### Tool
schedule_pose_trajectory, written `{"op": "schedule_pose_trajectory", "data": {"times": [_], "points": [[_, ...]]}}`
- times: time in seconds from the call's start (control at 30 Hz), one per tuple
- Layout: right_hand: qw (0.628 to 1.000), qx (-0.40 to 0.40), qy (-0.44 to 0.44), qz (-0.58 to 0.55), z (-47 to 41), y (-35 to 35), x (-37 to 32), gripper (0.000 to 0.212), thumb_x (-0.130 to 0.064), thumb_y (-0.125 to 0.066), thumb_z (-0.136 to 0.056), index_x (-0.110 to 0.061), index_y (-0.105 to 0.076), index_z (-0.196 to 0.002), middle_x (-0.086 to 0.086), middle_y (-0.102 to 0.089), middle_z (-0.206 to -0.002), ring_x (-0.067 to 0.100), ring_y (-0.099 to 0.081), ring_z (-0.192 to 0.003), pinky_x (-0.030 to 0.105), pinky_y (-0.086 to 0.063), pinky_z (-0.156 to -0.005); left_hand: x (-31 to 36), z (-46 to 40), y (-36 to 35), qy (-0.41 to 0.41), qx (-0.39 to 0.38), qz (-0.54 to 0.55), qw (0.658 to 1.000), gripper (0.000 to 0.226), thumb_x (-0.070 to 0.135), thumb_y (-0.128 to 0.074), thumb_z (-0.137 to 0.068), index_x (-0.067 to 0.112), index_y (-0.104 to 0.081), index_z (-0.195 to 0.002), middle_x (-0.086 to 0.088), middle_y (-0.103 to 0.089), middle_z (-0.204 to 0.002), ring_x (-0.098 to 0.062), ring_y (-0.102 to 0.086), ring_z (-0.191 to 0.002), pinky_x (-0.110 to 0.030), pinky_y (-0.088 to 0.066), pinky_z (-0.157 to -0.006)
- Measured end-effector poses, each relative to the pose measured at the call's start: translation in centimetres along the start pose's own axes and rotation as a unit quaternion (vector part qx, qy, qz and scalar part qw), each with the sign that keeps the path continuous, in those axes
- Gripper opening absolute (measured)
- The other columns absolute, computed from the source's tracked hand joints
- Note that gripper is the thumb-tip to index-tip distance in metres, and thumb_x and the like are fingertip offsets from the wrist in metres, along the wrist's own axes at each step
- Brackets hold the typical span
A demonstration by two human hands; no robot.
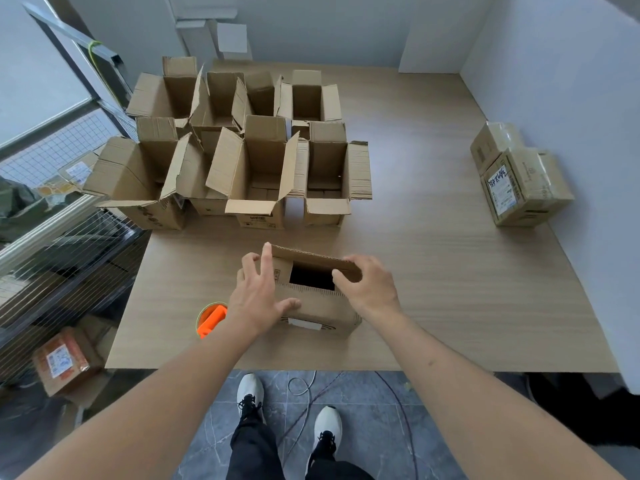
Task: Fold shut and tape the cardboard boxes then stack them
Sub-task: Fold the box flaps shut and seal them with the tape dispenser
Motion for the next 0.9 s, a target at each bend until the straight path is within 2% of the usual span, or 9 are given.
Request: {"op": "schedule_pose_trajectory", "data": {"times": [0.1,0.17,0.27,0.37,0.43,0.5,0.57,0.7,0.9], "points": [[0.99,-0.073,0.039,0.118,0.9,-1.5,-0.2,0.066,-0.068,-0.067,-0.083,-0.038,-0.056,-0.141,-0.004,-0.044,-0.154,0.021,-0.041,-0.143,0.041,-0.046,-0.107,0.0,0.2,-0.2,0.032,0.003,0.017,0.999,0.141,0.066,-0.084,-0.067,0.032,0.017,-0.159,-0.015,-0.02,-0.147,-0.038,-0.045,-0.126,-0.049,-0.047,-0.107],[0.979,-0.105,0.036,0.172,1.6,-2.8,-0.1,0.073,-0.067,-0.067,-0.085,-0.04,-0.045,-0.149,-0.007,-0.025,-0.166,0.023,-0.019,-0.155,0.045,-0.038,-0.116,-0.2,0.4,-0.5,0.048,-0.011,0.007,0.999,0.128,0.07,-0.079,-0.071,0.027,0.002,-0.161,-0.013,-0.017,-0.146,-0.039,-0.041,-0.13,-0.049,-0.045,-0.107],[0.981,-0.09,0.018,0.172,1.9,-3.9,-0.3,0.069,-0.056,-0.067,-0.091,-0.039,-0.04,-0.153,-0.007,-0.016,-0.169,0.026,-0.008,-0.157,0.046,-0.035,-0.118,-0.8,0.9,-0.9,0.052,-0.043,0.004,0.998,0.096,0.068,-0.067,-0.085,0.024,-0.022,-0.157,-0.013,-0.019,-0.144,-0.038,-0.037,-0.131,-0.048,-0.042,-0.109],[0.986,-0.077,0.014,0.145,1.8,-4.2,-0.1,0.065,-0.05,-0.066,-0.094,-0.038,-0.041,-0.152,-0.008,-0.014,-0.17,0.025,-0.005,-0.158,0.046,-0.035,-0.117,-2.3,1.6,-1.3,0.063,-0.017,0.064,0.996,0.067,0.057,-0.044,-0.102,0.026,-0.025,-0.159,-0.014,-0.036,-0.133,-0.039,-0.044,-0.122,-0.047,-0.04,-0.108],[0.988,-0.076,0.022,0.135,1.8,-4.5,0.2,0.063,-0.048,-0.064,-0.095,-0.038,-0.041,-0.153,-0.008,-0.012,-0.17,0.025,-0.002,-0.158,0.046,-0.036,-0.117,-4.3,2.1,-1.9,0.109,0.008,0.08,0.991,0.061,0.054,-0.032,-0.105,0.025,-0.027,-0.159,-0.018,-0.043,-0.127,-0.042,-0.046,-0.117,-0.05,-0.039,-0.105],[0.989,-0.071,0.033,0.123,1.7,-4.8,0.3,0.062,-0.046,-0.063,-0.096,-0.037,-0.041,-0.153,-0.007,-0.011,-0.171,0.025,-0.001,-0.158,0.047,-0.036,-0.117,-7.1,2.5,-2.8,0.158,0.028,0.051,0.986,0.06,0.05,-0.031,-0.106,0.021,-0.027,-0.159,-0.024,-0.048,-0.125,-0.045,-0.048,-0.113,-0.051,-0.037,-0.103],[0.991,-0.064,0.037,0.108,1.7,-4.9,0.6,0.062,-0.044,-0.065,-0.096,-0.036,-0.043,-0.153,-0.008,-0.012,-0.171,0.024,0.0,-0.158,0.047,-0.035,-0.117,-9.9,2.8,-4.3,0.192,-0.003,0.023,0.981,0.065,0.042,-0.043,-0.105,0.018,-0.022,-0.161,-0.028,-0.048,-0.128,-0.045,-0.046,-0.115,-0.05,-0.035,-0.105],[0.995,-0.051,0.039,0.078,1.6,-5.1,0.9,0.062,-0.043,-0.068,-0.093,-0.035,-0.046,-0.151,-0.01,-0.014,-0.17,0.019,0.0,-0.158,0.045,-0.031,-0.119,-13.4,3.1,-7.0,0.168,-0.094,-0.064,0.979,0.094,0.041,-0.069,-0.089,0.028,-0.013,-0.163,-0.025,-0.041,-0.139,-0.045,-0.043,-0.125,-0.049,-0.037,-0.107],[0.995,-0.046,0.047,0.076,0.6,-5.5,0.9,0.063,-0.044,-0.072,-0.09,-0.037,-0.05,-0.148,-0.012,-0.019,-0.168,0.016,-0.003,-0.157,0.041,-0.03,-0.119,-14.5,2.4,-6.3,0.154,-0.062,-0.008,0.986,0.097,0.032,-0.07,-0.088,0.045,-0.007,-0.161,-0.019,-0.052,-0.124,-0.042,-0.054,-0.115,-0.05,-0.046,-0.095]]}}
Point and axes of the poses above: each hand's wrist, its own z-axis away from the middle knuckle, its own y-axis out of the back of the hand, x = y × z, the point moved 4 cm from there along -z, towards the middle knuckle
